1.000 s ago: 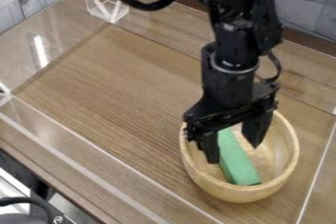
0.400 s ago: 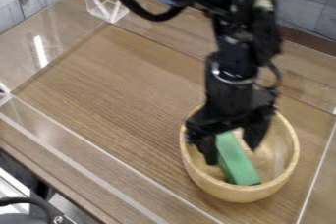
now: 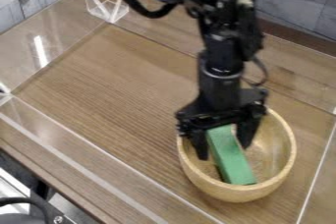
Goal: Move green object from inside the wooden bowl to the table next to it
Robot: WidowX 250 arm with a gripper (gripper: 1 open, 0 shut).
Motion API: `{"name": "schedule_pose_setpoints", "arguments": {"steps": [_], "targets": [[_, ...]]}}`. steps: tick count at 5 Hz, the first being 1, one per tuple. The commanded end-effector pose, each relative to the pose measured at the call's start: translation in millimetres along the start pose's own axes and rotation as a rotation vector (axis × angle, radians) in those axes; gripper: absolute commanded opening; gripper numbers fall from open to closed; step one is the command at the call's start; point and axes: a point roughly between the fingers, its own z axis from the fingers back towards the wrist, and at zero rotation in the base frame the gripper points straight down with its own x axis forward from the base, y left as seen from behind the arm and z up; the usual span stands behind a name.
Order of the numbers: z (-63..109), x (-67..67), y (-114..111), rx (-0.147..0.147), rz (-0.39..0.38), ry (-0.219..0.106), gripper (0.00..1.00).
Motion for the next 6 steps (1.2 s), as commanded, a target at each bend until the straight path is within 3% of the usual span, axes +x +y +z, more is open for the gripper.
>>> {"name": "schedule_pose_setpoints", "arguments": {"steps": [1,3,4,5,6], "targets": [[9.3,-13.9,-26.1,-0.038,-0.075,-0.007,1.0],[15.6,-5.0,-12.7,-0.041,-0.137,0.019,1.0],[23.2,-10.6,-22.9,-0.049,-0.114,0.019,1.0],[44.5,-5.9,-25.5,-0.085,-0.169,0.021,1.0],[84.7,3.5,-25.9,-0.151,-0.183,0.0,1.0]]}}
